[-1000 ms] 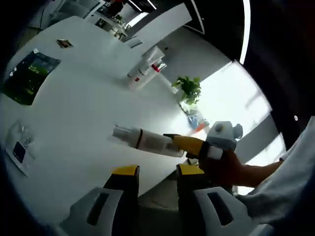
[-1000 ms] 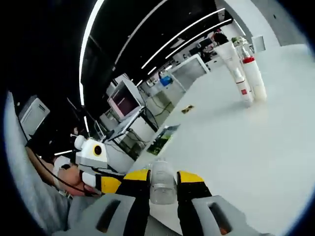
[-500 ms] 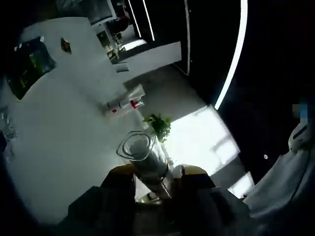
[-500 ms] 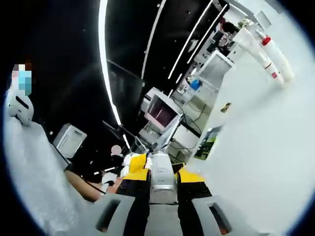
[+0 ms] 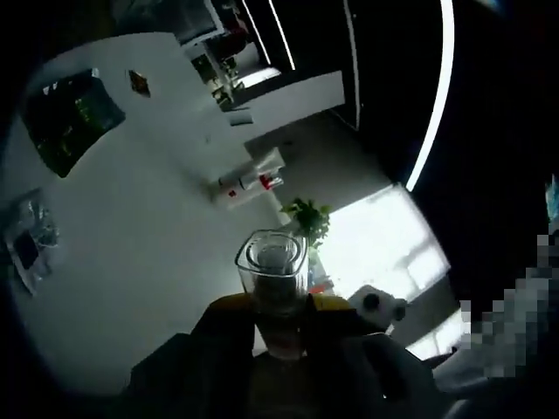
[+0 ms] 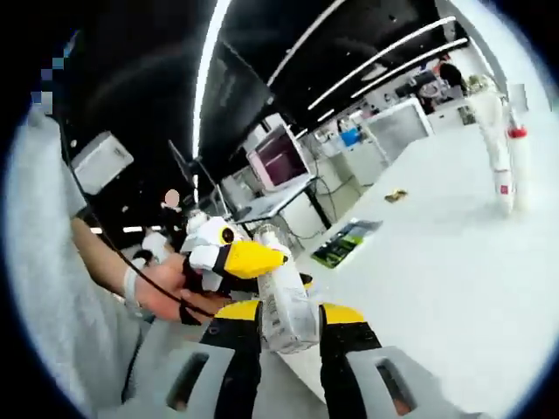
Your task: Arrange the skincare products in the storage area until every visible bottle or jar stands upright without overlapping.
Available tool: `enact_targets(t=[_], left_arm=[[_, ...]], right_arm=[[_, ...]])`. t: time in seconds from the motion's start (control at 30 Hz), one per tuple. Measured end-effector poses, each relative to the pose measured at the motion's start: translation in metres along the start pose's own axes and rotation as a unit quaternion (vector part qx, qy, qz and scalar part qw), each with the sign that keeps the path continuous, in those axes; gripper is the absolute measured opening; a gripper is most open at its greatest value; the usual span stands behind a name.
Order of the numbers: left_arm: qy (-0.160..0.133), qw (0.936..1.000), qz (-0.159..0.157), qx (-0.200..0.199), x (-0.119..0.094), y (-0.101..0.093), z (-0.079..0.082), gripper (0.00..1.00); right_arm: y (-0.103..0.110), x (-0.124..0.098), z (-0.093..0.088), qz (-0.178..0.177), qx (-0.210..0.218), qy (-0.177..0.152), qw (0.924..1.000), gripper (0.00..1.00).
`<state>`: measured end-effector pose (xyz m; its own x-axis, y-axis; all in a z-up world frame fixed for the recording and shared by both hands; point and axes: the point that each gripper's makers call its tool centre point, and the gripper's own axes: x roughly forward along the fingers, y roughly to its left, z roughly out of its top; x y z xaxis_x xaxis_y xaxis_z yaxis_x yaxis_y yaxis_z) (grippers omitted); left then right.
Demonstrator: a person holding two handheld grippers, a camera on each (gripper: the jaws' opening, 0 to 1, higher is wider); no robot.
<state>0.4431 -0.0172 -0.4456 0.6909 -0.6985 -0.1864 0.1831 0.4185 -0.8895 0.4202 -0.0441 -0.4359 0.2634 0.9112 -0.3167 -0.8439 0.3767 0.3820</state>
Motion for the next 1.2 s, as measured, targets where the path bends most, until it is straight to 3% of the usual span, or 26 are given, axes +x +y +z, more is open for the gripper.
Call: enact_targets(t=[0.03, 0.13, 0.17, 0.27, 0.3, 0.4, 0.47, 0.53, 0.6, 0.73, 0.83, 0.9, 1.03, 1.13, 1.2], left_arm=[[0.003, 0.9999, 0.002, -0.012, 0.001, 0.001, -0.001, 0.19], [0.012, 0.9998, 0.010, -0.010, 0.004, 0.002, -0.006, 0.19], [0.019, 0.9997, 0.014, -0.009, 0.005, 0.005, -0.008, 0.19], [0.026, 0.9993, 0.025, -0.003, 0.006, 0.007, -0.011, 0.19], [0.028, 0.9993, 0.026, -0.004, 0.005, 0.007, -0.011, 0.19], [0.029, 0.9990, 0.034, 0.002, 0.005, 0.009, -0.012, 0.18], [0.032, 0.9989, 0.033, -0.001, 0.005, 0.008, -0.013, 0.18], [0.039, 0.9985, 0.036, 0.008, 0.006, 0.006, -0.017, 0.18], [0.047, 0.9979, 0.041, 0.018, 0.008, 0.006, -0.020, 0.18], [0.068, 0.9968, 0.034, 0.025, 0.009, 0.003, -0.028, 0.18], [0.079, 0.9963, 0.021, 0.023, 0.011, 0.001, -0.033, 0.18], [0.083, 0.9963, 0.012, 0.020, 0.011, 0.001, -0.034, 0.18], [0.081, 0.9964, -0.004, 0.028, 0.010, -0.003, -0.033, 0.18], [0.059, 0.9976, -0.037, 0.009, 0.010, -0.014, -0.026, 0.20], [0.052, 0.9972, -0.053, 0.004, 0.009, -0.019, -0.023, 0.21]], right_arm=[[-0.003, 0.000, -0.002, -0.017, -0.016, 0.010, 0.9997, 0.12], [-0.001, 0.003, -0.006, -0.030, -0.054, 0.025, 0.9978, 0.23], [-0.002, 0.004, -0.011, -0.040, -0.075, 0.043, 0.9955, 0.26], [-0.002, 0.007, -0.020, -0.048, -0.095, 0.072, 0.9917, 0.26], [-0.004, 0.007, -0.027, -0.057, -0.117, 0.100, 0.9865, 0.26], [0.003, 0.013, -0.036, -0.042, -0.150, 0.128, 0.9795, 0.24], [0.004, 0.016, -0.041, -0.047, -0.183, 0.150, 0.9706, 0.20], [0.003, 0.017, -0.045, -0.053, -0.189, 0.168, 0.9661, 0.18], [0.004, 0.020, -0.047, -0.049, -0.165, 0.164, 0.9712, 0.18], [0.000, 0.014, -0.053, -0.056, -0.162, 0.173, 0.9699, 0.16], [0.000, 0.009, -0.057, -0.048, -0.096, 0.168, 0.9799, 0.14], [0.000, 0.007, -0.056, -0.043, -0.080, 0.163, 0.9825, 0.14], [0.005, 0.009, -0.054, -0.020, -0.001, 0.143, 0.9895, 0.14], [0.017, 0.009, -0.043, 0.030, 0.089, 0.107, 0.9898, 0.14], [0.024, 0.009, -0.038, 0.057, 0.137, 0.093, 0.9846, 0.14]])
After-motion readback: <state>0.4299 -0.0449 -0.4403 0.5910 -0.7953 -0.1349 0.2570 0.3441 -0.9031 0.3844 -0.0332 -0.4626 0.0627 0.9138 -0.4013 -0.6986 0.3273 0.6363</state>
